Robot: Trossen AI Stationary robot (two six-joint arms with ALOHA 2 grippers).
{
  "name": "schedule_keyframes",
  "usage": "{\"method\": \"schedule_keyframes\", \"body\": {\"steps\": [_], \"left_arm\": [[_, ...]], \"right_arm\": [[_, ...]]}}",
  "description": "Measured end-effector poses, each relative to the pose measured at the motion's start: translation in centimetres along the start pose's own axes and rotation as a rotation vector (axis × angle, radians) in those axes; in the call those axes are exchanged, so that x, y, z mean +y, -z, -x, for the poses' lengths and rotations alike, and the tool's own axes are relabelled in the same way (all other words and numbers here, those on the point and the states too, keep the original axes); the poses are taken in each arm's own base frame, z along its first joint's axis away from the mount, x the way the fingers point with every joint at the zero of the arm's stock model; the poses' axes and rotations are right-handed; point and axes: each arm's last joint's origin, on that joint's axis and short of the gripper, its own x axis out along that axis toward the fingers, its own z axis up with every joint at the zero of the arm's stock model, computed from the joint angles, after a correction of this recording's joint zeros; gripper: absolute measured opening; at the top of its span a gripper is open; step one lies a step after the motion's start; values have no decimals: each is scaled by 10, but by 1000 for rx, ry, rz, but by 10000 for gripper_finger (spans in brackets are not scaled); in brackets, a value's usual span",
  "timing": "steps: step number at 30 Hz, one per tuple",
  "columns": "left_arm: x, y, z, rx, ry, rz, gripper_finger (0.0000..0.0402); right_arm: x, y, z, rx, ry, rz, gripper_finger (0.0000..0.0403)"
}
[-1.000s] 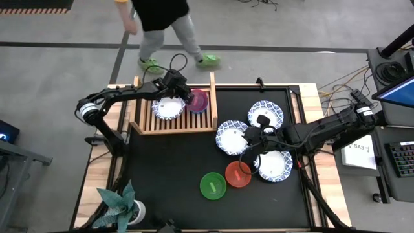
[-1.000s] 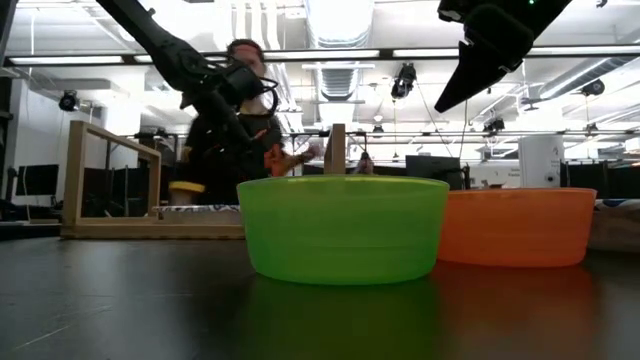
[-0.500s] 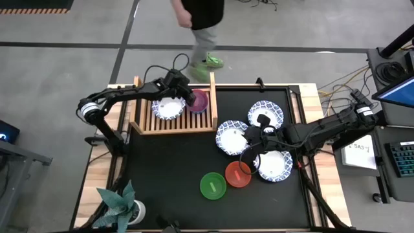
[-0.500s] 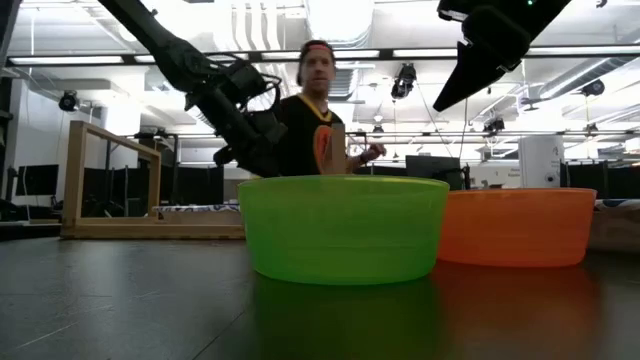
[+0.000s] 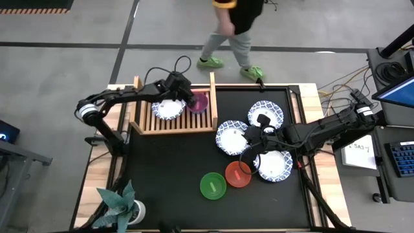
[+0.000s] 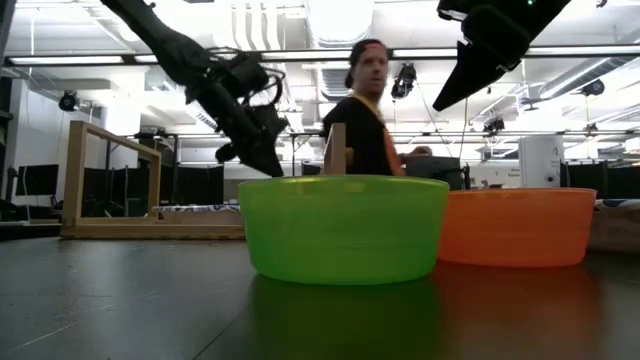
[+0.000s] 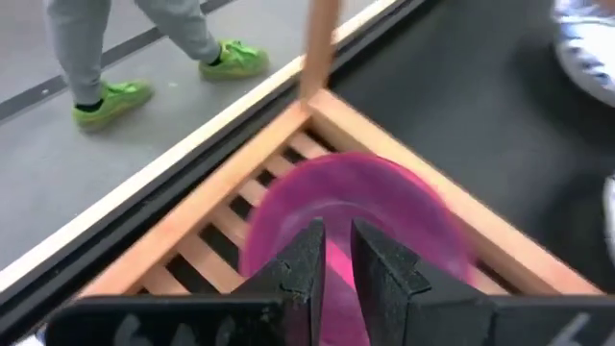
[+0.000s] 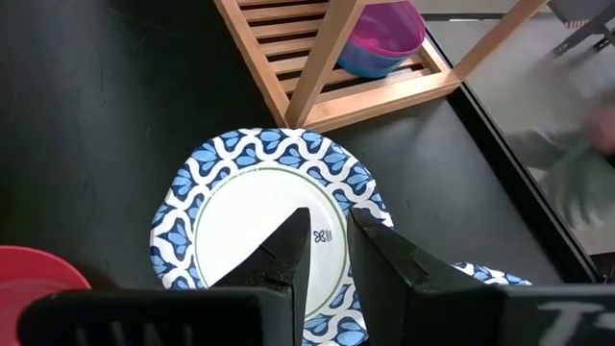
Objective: Place and stack bowls onto a shelf
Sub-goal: Stack the middle white patterned bowl on top of the other white patterned bowl on the shelf
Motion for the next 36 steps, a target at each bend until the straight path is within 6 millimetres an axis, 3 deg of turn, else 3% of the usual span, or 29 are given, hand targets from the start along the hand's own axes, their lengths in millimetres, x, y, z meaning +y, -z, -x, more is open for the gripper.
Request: {"method": "schedule_keyframes", "body": {"steps": [8,21,28,36], "left_arm": [[-61,6,47,18,164,-114,36],[-177,60,117,71,515,-403,36],[-214,82,120,-10,547,-497,36],[-231,83,95,-132,564,-577,64]], "right_arm": [[0,2,-1,4,-1,-31,63],[6,6,-2,44,-110,-146,63],[17,-2,-10,1,-215,-155,63],[22,1,-16,37,-248,-103,68]]}}
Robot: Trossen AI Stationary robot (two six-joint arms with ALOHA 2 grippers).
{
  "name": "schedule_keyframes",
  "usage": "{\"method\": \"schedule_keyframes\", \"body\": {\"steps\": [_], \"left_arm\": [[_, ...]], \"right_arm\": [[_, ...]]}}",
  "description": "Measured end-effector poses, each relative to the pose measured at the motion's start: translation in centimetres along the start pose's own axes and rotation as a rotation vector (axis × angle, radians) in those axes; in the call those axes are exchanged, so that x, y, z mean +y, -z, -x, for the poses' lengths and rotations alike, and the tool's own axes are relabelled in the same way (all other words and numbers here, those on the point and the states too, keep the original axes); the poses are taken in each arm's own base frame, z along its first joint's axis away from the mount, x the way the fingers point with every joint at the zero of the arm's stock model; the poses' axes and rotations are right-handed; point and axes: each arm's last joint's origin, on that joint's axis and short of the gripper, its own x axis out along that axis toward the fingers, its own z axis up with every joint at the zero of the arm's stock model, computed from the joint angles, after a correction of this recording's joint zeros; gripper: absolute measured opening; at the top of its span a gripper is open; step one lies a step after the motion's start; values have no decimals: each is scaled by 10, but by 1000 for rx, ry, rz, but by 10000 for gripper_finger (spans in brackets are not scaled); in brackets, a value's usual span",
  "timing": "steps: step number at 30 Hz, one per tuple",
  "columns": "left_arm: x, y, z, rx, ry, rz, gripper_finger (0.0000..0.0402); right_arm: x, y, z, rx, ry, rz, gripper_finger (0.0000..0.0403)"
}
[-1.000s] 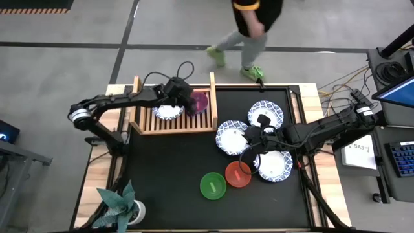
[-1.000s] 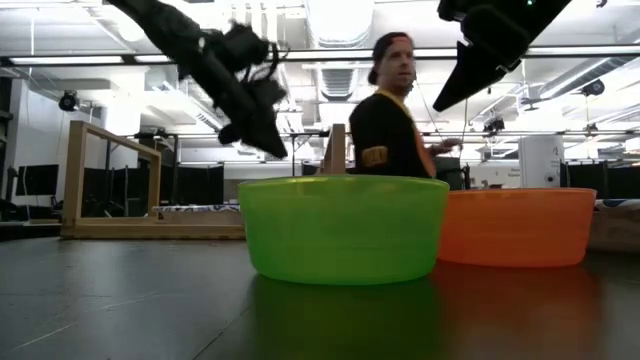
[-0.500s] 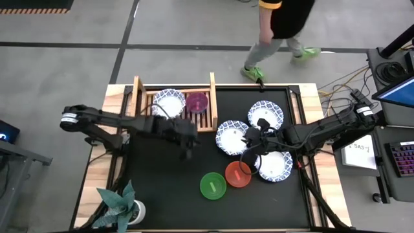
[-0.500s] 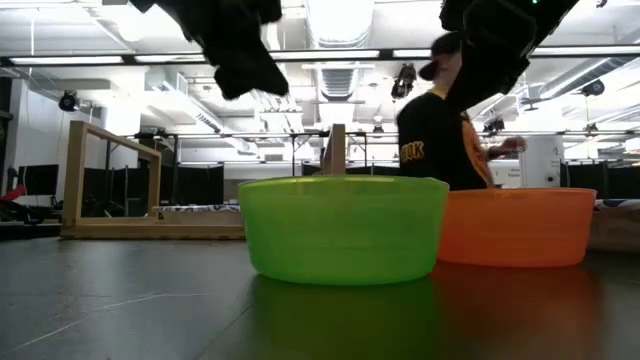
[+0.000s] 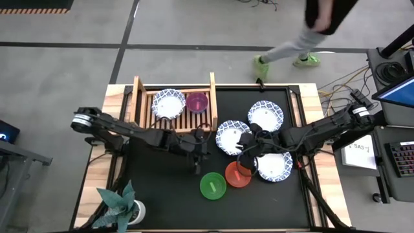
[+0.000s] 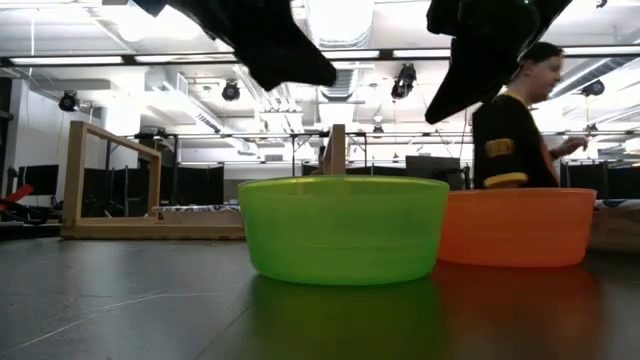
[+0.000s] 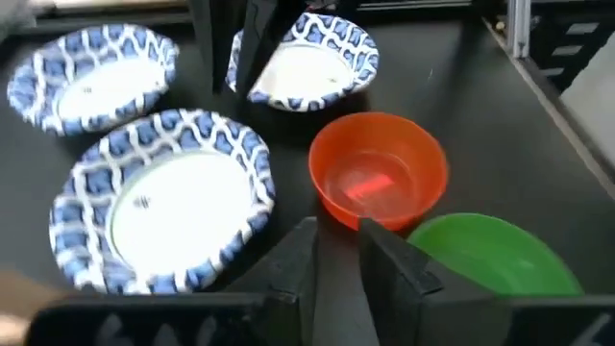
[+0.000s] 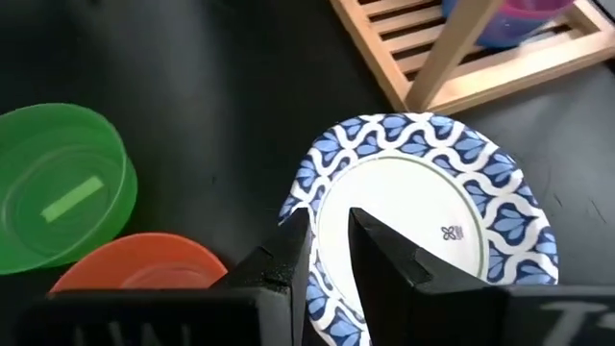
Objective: Place and stack bowls onto a shelf
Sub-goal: Stack the middle white patterned bowl on top of the other white patterned bowl on the shelf
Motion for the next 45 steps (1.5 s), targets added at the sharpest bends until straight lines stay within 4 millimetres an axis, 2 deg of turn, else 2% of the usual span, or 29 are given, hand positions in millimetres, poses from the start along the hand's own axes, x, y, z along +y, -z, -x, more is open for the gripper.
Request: {"method": "schedule_keyframes", "body": {"steps": [6,10,16,21,29,35,38,45], "left_arm": [[4,2,-40,0,-87,-160,125],[15,4,-69,89,-109,-221,150],[31,17,-104,264,-114,-265,147],[38,24,-124,310,-117,-265,133],[39,31,-133,359,-110,-274,112],[39,30,-132,366,-109,-275,36],[40,23,-129,374,-108,-276,8],[31,-2,-114,432,-66,-322,3]], "right_arm": [[1,0,11,-24,-30,45,99],[1,1,20,-51,-44,82,121],[-3,0,33,-121,-73,60,145],[-7,4,38,-138,-77,52,150],[-9,11,36,-162,-62,55,150],[-10,13,33,-159,-48,58,151],[-10,13,33,-161,-37,58,150],[-10,13,33,-166,-35,63,146]]}}
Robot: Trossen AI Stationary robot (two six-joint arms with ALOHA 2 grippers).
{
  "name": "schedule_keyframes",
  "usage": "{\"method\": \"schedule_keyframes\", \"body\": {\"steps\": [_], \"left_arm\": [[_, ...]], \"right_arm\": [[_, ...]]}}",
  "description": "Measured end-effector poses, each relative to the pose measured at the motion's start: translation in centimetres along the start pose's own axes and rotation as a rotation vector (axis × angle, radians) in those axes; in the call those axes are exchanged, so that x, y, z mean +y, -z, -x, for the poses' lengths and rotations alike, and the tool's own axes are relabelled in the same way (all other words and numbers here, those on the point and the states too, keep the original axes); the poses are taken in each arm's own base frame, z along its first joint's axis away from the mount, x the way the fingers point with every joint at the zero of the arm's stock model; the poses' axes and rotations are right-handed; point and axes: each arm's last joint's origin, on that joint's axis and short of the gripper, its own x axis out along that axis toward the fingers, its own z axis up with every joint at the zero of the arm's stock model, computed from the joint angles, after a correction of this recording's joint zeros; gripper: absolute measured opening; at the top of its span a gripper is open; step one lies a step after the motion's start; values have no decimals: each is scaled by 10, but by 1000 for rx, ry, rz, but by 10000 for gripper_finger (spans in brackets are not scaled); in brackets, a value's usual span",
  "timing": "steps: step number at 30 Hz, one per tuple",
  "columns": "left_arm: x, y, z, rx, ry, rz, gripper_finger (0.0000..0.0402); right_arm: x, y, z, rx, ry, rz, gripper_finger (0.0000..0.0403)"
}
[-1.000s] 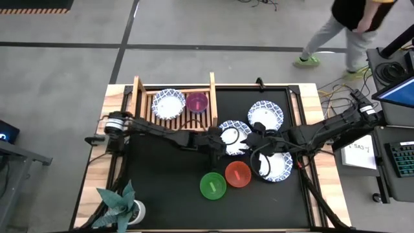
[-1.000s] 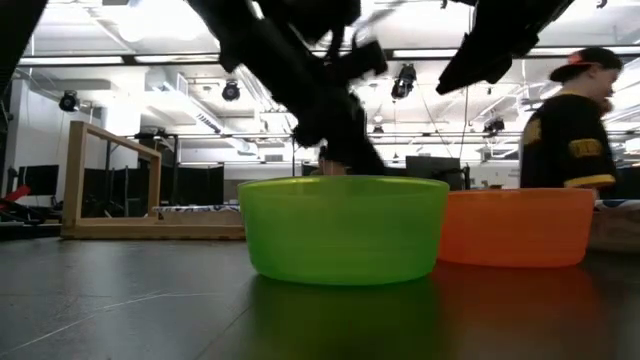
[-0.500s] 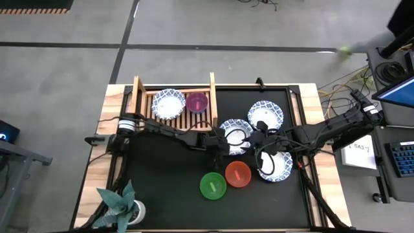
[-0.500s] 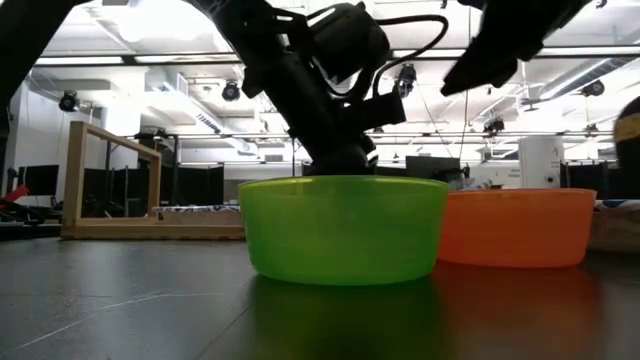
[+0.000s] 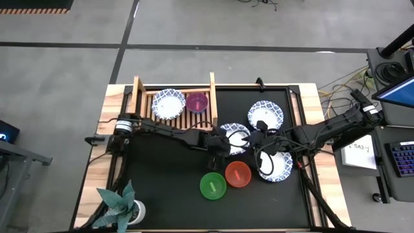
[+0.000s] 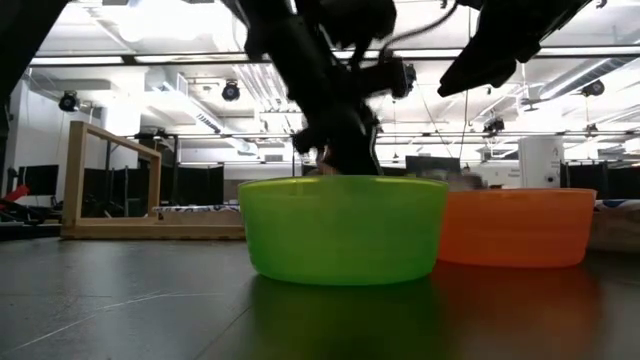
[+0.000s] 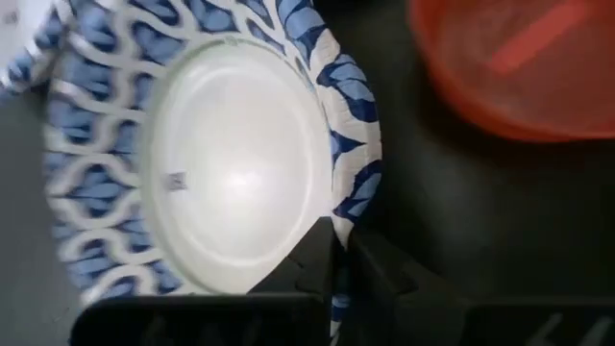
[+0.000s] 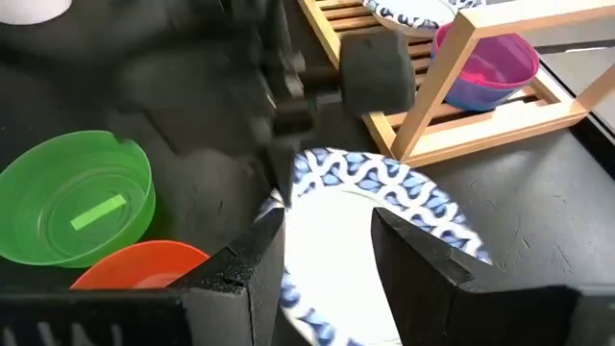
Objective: Place and stack bowls onto a shelf
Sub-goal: Stack the middle white patterned bowl on top of the other white patterned bowl on the shelf
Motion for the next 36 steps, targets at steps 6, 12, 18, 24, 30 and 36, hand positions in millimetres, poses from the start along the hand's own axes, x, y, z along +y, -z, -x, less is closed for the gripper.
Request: {"method": "schedule_keyframes", "body": {"steps": [6,12,18,24,30,36], "left_arm": [[4,-9,32,20,83,-5,1],[3,-12,86,2,119,29,1],[-4,-3,147,26,180,81,0],[-11,20,196,50,206,121,0],[-10,57,220,68,102,202,0],[-6,108,223,144,-235,277,0]], "right_arm": [[0,-1,0,-13,-4,10,151],[1,-3,0,-25,-7,19,144],[1,-4,0,-37,-11,18,137],[1,-4,0,-43,-12,21,141],[1,-4,0,-43,-12,22,143],[1,-4,0,-45,-12,35,136]]}}
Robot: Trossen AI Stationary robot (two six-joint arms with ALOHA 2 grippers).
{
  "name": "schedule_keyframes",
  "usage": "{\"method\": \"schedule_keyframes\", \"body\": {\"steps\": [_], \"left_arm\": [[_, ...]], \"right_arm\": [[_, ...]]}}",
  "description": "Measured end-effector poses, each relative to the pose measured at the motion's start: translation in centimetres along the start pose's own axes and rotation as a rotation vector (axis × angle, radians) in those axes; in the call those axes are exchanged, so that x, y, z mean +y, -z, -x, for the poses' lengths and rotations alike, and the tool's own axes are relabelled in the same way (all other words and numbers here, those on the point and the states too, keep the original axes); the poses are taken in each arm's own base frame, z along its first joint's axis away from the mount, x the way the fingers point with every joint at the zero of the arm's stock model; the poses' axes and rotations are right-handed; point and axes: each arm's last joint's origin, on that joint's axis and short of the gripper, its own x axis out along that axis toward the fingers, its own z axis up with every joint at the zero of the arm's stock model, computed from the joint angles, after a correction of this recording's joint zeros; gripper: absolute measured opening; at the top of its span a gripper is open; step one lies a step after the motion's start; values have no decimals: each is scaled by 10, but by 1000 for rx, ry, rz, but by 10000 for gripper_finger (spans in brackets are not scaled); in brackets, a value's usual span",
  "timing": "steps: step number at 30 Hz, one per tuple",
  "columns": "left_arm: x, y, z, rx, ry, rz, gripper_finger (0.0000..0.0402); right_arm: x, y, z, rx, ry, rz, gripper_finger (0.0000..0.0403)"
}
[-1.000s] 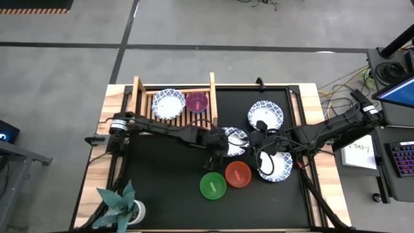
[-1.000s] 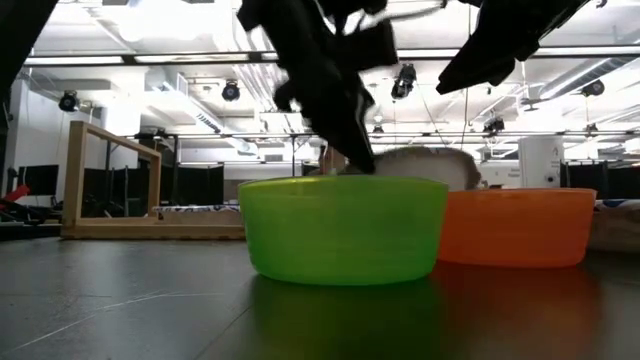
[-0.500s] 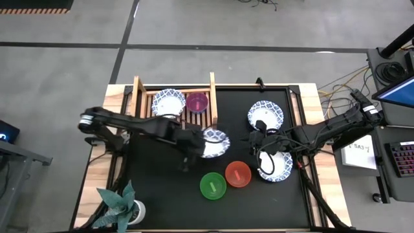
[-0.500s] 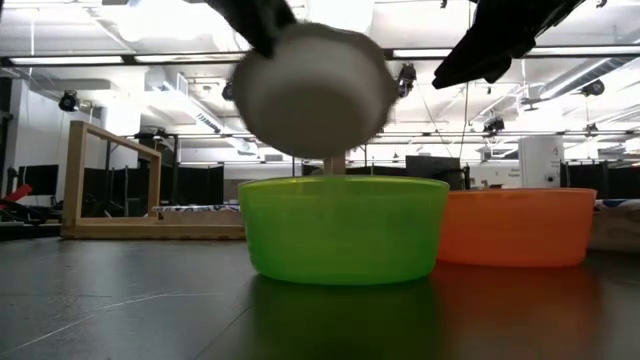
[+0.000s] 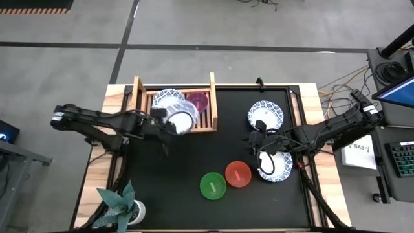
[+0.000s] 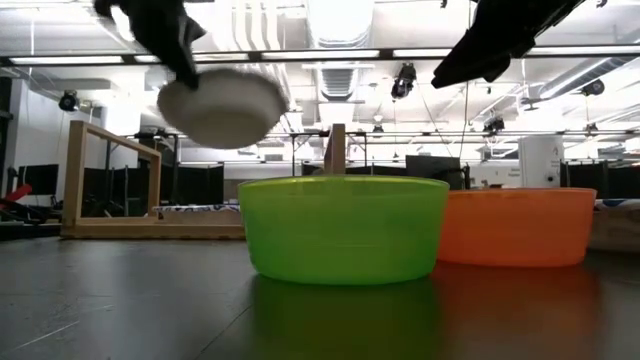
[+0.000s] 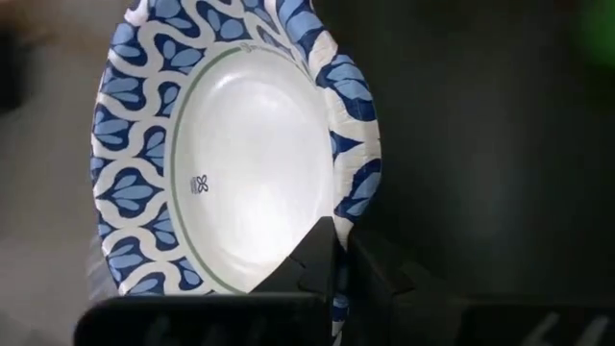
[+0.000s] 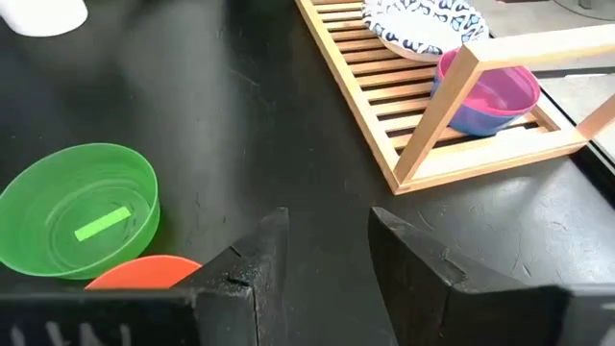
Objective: Place and stack bowls onto a shelf
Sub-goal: Stack the middle white patterned bowl on top of the other white patterned bowl on the shelf
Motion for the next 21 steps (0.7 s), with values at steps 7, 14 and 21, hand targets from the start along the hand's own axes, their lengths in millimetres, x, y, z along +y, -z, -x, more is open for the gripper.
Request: {"method": "schedule_keyframes", "body": {"steps": [7,14,21], "left_arm": [[26,36,-37,74,-210,188,0],[51,44,-78,170,-284,290,0],[72,45,-109,255,-327,324,4]], "right_arm": [[0,-2,0,-17,-4,6,137],[1,-4,0,-41,-9,13,140],[1,-4,0,-39,-9,13,135]]}}
